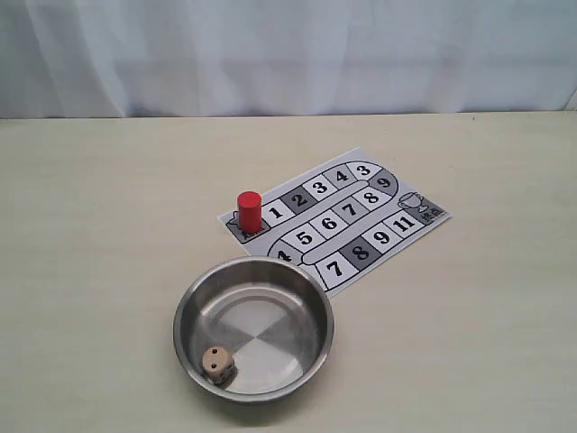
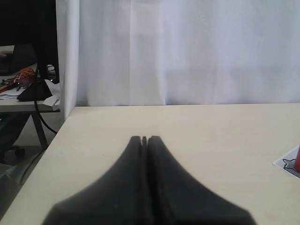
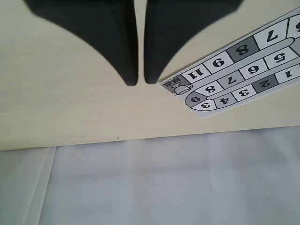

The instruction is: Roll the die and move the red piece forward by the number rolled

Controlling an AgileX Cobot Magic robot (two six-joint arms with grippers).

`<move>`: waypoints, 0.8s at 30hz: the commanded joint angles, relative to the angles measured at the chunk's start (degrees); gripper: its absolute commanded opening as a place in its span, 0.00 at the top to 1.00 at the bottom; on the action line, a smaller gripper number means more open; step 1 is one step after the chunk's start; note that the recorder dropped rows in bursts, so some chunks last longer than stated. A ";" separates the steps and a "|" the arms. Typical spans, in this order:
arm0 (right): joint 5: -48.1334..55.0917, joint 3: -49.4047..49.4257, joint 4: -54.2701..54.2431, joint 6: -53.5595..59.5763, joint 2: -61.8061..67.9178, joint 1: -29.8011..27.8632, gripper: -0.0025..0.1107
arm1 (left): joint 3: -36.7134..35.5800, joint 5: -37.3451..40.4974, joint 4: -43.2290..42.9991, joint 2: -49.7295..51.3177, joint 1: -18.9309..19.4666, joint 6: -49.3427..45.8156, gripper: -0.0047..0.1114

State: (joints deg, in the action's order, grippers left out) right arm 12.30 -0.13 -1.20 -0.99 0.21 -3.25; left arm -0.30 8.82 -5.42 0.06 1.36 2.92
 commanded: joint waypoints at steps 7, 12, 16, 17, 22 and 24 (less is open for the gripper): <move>-1.30 0.13 -0.11 -0.20 -0.21 0.09 0.94 | 0.30 -0.68 0.06 -0.06 -0.01 0.11 0.96; -11.37 0.13 -4.36 -0.29 -0.21 0.09 0.94 | 0.30 -0.56 0.06 -0.06 -0.01 0.11 0.96; -15.47 0.13 -5.38 -0.29 -0.21 0.09 0.94 | 0.30 -0.56 0.06 -0.06 -0.01 0.11 0.96; -15.23 -0.74 -5.38 -0.29 -0.21 0.09 0.94 | 0.30 -0.56 0.06 -0.06 -0.01 0.11 0.96; -6.89 -8.83 -5.38 1.35 -0.21 0.09 0.94 | 0.30 -0.56 0.06 -0.06 -0.01 0.11 0.96; -3.64 -11.83 -5.38 2.26 -0.21 0.09 0.94 | 0.30 -0.56 0.06 -0.06 -0.01 0.11 0.96</move>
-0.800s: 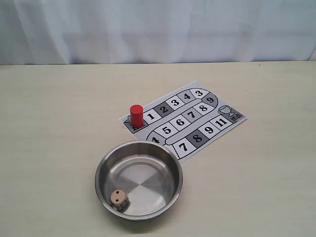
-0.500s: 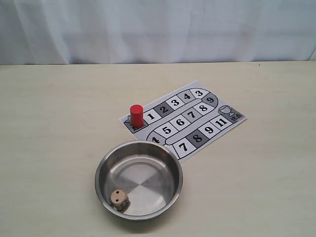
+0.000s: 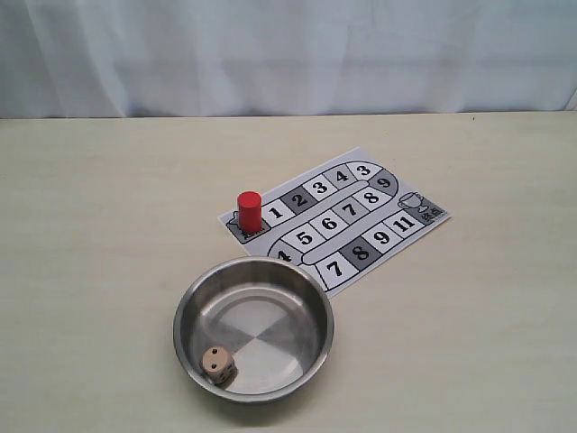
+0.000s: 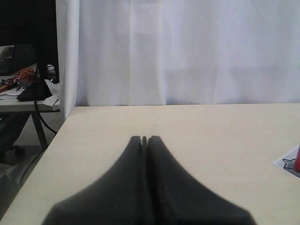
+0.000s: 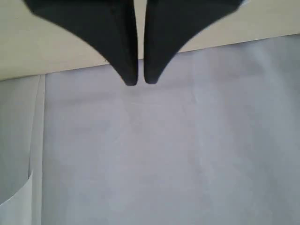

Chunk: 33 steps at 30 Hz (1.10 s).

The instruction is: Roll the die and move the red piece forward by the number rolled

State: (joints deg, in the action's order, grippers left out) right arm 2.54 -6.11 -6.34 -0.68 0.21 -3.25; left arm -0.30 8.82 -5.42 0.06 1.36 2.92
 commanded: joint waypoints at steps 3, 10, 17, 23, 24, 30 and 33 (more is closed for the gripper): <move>9.59 -10.37 -1.36 1.96 -0.21 0.09 0.94 | 0.30 -0.56 0.06 -0.06 -0.01 0.11 0.96; 24.46 -20.71 -3.65 3.39 6.31 0.09 0.94 | 0.30 -0.56 0.06 -0.06 -0.01 0.11 0.96; 32.54 -28.04 -7.89 8.83 18.27 0.09 0.94 | 0.30 -0.67 0.06 -0.06 -0.01 0.11 0.96; 34.80 -31.41 -18.11 18.57 29.20 0.09 0.94 | 0.30 -0.67 0.06 -0.06 -0.01 0.11 0.96; 35.41 -31.70 -20.70 20.46 30.69 0.09 0.93 | 0.30 -0.67 0.06 -0.06 -0.01 0.11 0.96; 40.26 -33.24 -36.60 37.67 41.58 0.76 0.76 | 0.30 -0.67 0.06 -0.06 -0.01 0.11 0.96; 41.90 -34.77 -39.80 47.61 46.20 5.22 0.69 | 0.30 -0.67 0.06 -0.06 -0.01 0.11 0.96</move>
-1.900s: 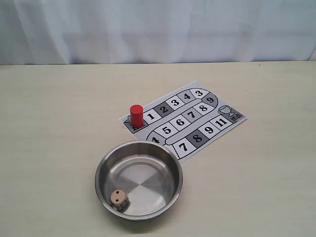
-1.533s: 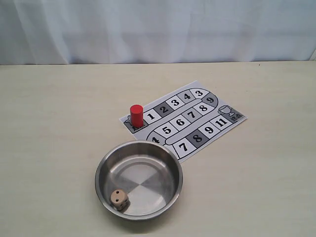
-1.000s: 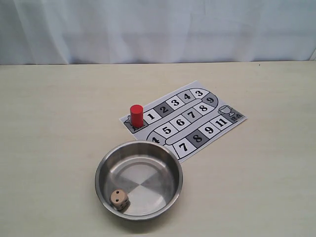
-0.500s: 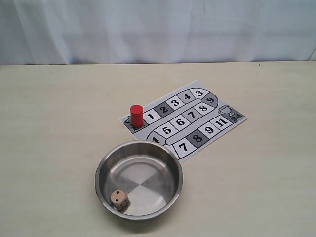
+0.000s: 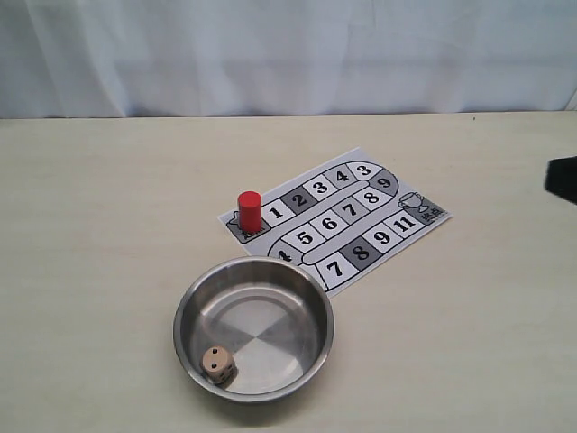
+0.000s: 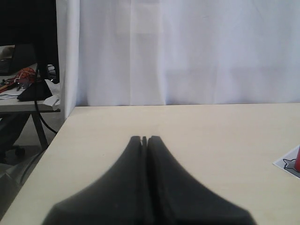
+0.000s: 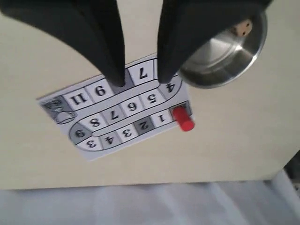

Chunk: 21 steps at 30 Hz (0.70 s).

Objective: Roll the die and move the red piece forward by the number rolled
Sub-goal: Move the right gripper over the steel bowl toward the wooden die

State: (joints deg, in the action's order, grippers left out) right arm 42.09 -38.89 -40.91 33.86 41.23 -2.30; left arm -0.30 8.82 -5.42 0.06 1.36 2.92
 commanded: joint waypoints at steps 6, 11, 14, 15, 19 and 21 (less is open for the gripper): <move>-0.04 -5.53 -2.39 16.89 14.13 13.75 0.65 | 0.30 -0.67 0.06 -0.06 -0.01 0.11 0.96; -0.04 -9.07 -0.36 15.95 21.73 18.05 0.48 | 0.30 -0.67 0.06 -0.06 -0.01 0.11 0.96; -0.04 -11.05 -0.07 16.05 25.32 20.03 0.46 | 0.30 -0.67 0.06 -0.06 -0.01 0.11 0.96; 0.23 -11.92 0.05 16.05 26.53 20.49 0.46 | 0.30 -0.67 0.06 -0.06 -0.01 0.11 0.96; 2.28 -15.37 0.90 16.73 30.76 22.32 0.46 | 0.30 -0.67 0.06 -0.06 -0.01 0.11 0.96; 2.58 -17.01 2.17 16.82 32.76 23.69 0.46 | 0.30 -0.67 0.06 -0.06 -0.01 0.11 0.96</move>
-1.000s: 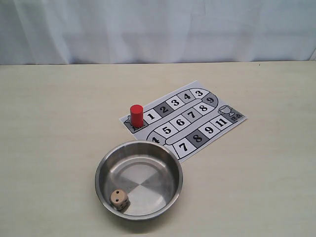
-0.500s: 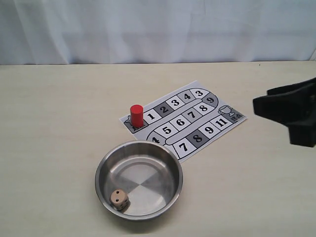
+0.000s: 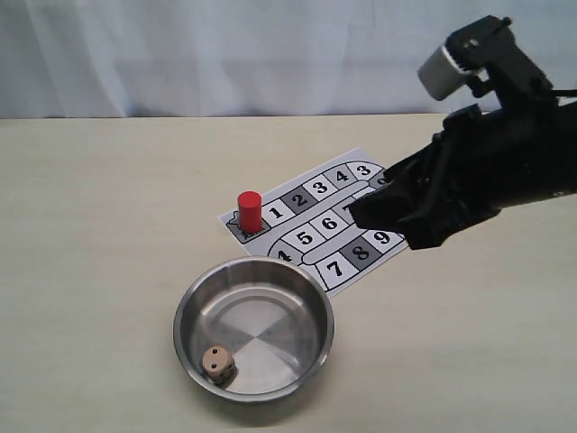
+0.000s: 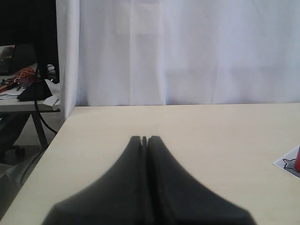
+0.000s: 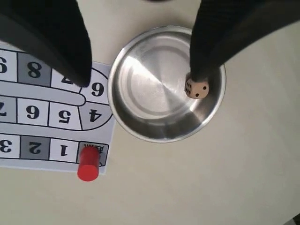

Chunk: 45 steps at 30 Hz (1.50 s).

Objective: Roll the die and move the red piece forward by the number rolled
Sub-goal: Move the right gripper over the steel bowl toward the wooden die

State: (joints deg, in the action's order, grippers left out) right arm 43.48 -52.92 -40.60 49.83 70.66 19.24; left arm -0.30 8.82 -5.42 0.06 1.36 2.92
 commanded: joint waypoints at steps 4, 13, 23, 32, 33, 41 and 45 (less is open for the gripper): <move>1.43 -4.72 2.13 4.95 7.07 5.25 0.46 | 0.30 -0.67 0.06 -0.06 -0.01 0.11 0.96; -12.25 -5.13 2.01 20.71 15.01 15.89 0.46 | 0.30 -0.67 0.06 -0.06 -0.01 0.11 0.96; -3.30 -12.48 3.81 26.38 28.54 19.61 0.46 | 0.30 -0.67 0.06 -0.06 -0.01 0.11 0.96; -5.32 -15.09 2.52 45.77 35.24 19.61 0.55 | 0.30 -0.67 0.06 -0.06 -0.01 0.11 0.96; -5.32 -15.09 1.37 45.77 35.53 19.61 0.58 | 0.30 -0.67 0.06 -0.06 -0.01 0.11 0.96; -12.60 -15.09 5.13 47.91 35.99 23.50 0.44 | 0.30 -0.67 0.16 -0.06 -0.01 0.11 0.96; -9.57 -15.09 7.05 48.24 35.99 26.85 0.44 | 0.30 -0.67 0.16 -0.06 -0.01 0.11 0.96</move>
State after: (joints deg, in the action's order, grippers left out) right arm 31.64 -67.66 -35.48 97.57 106.66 45.24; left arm -0.30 8.82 -5.42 0.06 1.36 2.92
